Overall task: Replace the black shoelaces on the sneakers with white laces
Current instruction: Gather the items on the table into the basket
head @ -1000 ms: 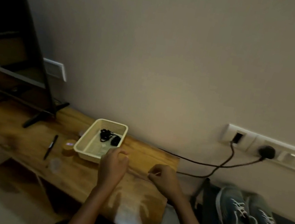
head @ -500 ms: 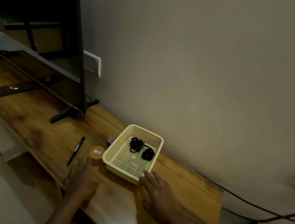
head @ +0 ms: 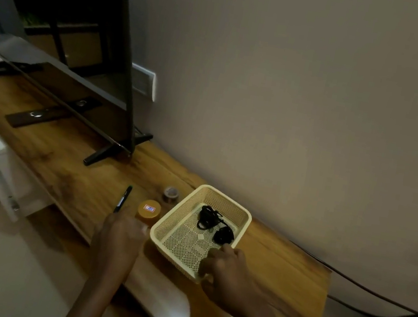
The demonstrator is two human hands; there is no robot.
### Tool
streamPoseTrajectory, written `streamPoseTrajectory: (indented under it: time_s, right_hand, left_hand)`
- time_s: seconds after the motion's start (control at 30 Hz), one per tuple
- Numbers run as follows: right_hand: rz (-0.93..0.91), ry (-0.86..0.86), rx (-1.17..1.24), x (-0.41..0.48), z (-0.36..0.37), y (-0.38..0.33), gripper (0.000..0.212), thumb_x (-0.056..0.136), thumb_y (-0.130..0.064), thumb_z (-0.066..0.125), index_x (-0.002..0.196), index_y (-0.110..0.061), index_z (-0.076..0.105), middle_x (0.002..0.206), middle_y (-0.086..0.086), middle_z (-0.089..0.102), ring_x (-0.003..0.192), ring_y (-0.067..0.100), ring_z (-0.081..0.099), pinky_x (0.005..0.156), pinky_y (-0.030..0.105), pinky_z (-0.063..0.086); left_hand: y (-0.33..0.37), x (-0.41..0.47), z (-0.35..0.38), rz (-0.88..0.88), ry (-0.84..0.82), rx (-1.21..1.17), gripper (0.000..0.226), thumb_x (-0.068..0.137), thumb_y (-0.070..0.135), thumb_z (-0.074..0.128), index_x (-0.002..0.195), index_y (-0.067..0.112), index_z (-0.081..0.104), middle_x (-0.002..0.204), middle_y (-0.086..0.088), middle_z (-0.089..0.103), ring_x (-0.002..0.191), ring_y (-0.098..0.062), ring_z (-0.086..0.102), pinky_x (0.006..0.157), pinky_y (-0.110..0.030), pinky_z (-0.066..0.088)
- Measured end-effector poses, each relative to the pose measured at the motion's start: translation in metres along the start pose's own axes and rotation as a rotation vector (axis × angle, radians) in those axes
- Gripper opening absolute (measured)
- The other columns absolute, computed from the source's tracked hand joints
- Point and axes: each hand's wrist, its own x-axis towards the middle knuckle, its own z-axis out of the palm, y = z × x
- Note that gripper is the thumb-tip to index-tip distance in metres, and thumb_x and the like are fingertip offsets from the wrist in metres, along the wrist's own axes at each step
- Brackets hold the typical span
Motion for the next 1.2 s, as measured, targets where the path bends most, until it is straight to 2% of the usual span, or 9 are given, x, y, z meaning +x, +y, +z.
streamPoseTrajectory:
  time_s: [0.17,0.27,0.4,0.53,0.63,0.77,0.9,1.07,1.2]
  right_hand:
    - [-0.02,-0.087,-0.01,-0.004,-0.007,-0.013,0.021,0.084,-0.018,0.052,0.098,-0.019,0.068,0.104,0.003,0.061,0.107,0.024,0.045,0.097,0.038,0.025]
    - [-0.018,-0.109,0.02,-0.007,-0.006,-0.014,0.022,0.08,-0.016,0.054,0.095,-0.017,0.07,0.101,0.004,0.062,0.104,0.025,0.046,0.093,0.036,0.026]
    - [-0.04,-0.171,0.159,-0.011,-0.011,-0.011,0.017,0.076,-0.014,0.062,0.091,-0.013,0.07,0.097,0.004,0.065,0.1,0.021,0.048,0.074,0.029,0.028]
    - [-0.034,-0.229,0.304,-0.013,-0.013,-0.008,0.012,0.074,-0.015,0.069,0.085,-0.012,0.07,0.072,-0.013,0.05,0.096,0.016,0.05,0.072,0.028,0.04]
    - [-0.028,-0.234,0.306,-0.012,-0.013,-0.007,0.012,0.073,-0.016,0.071,0.085,-0.013,0.07,0.073,-0.013,0.049,0.085,0.01,0.048,0.07,0.028,0.041]
    - [-0.022,-0.289,0.359,-0.012,-0.017,-0.006,0.014,0.076,-0.017,0.072,0.087,-0.009,0.071,0.068,-0.018,0.048,0.064,-0.004,0.043,0.057,0.011,0.033]
    - [0.05,-0.229,0.51,0.002,-0.03,-0.001,0.018,0.08,-0.025,0.071,0.086,-0.008,0.071,0.085,-0.005,0.065,0.077,0.006,0.059,0.073,0.027,0.05]
    - [-0.021,-0.04,0.408,0.082,-0.028,-0.017,0.018,0.082,-0.013,0.066,0.1,-0.008,0.068,0.108,0.004,0.06,0.097,0.017,0.057,0.082,0.03,0.046]
    - [-0.012,-0.015,0.244,0.144,-0.002,-0.033,0.045,0.085,-0.017,0.062,0.128,-0.014,0.053,0.139,0.009,0.041,0.125,0.028,0.036,0.098,0.036,0.036]
  left_hand:
    - [0.055,-0.024,0.007,0.166,-0.142,0.04,0.077,0.078,0.038,0.071,0.143,0.031,0.031,0.137,0.005,0.046,0.127,-0.017,0.041,0.102,-0.038,0.028]
    - [0.063,-0.035,0.02,0.298,-0.196,0.325,0.078,0.081,0.048,0.063,0.144,0.037,0.018,0.142,0.013,0.04,0.132,-0.013,0.029,0.103,-0.037,0.012]
    - [0.062,-0.045,0.027,0.327,-0.231,0.48,0.059,0.087,0.039,0.057,0.139,0.036,0.03,0.136,0.012,0.047,0.131,-0.017,0.027,0.105,-0.044,0.003]
    - [0.065,-0.051,0.032,0.295,-0.304,0.517,0.032,0.087,0.033,0.055,0.119,0.032,0.052,0.125,0.009,0.053,0.124,-0.019,0.03,0.094,-0.038,0.009]
    - [0.071,-0.05,0.028,0.269,-0.405,0.528,0.034,0.081,0.041,0.064,0.112,0.03,0.057,0.124,0.006,0.053,0.125,-0.02,0.03,0.096,-0.038,0.015]
    - [0.069,-0.022,0.005,0.101,-0.291,0.101,0.028,0.085,0.038,0.064,0.111,0.03,0.064,0.111,0.009,0.065,0.112,-0.015,0.054,0.096,-0.036,0.032]
    - [0.023,0.016,-0.006,-0.106,0.012,-0.131,0.027,0.088,0.018,0.06,0.115,0.017,0.064,0.118,-0.005,0.061,0.109,-0.025,0.057,0.089,-0.041,0.046]
    - [-0.036,0.041,0.015,-0.215,-0.034,-0.043,0.047,0.092,0.019,0.056,0.138,0.013,0.045,0.146,-0.01,0.037,0.133,-0.032,0.034,0.105,-0.054,0.033]
    - [-0.044,0.047,0.029,-0.161,0.054,-0.049,0.036,0.089,0.021,0.061,0.124,0.013,0.057,0.126,-0.008,0.057,0.116,-0.031,0.05,0.096,-0.054,0.039]
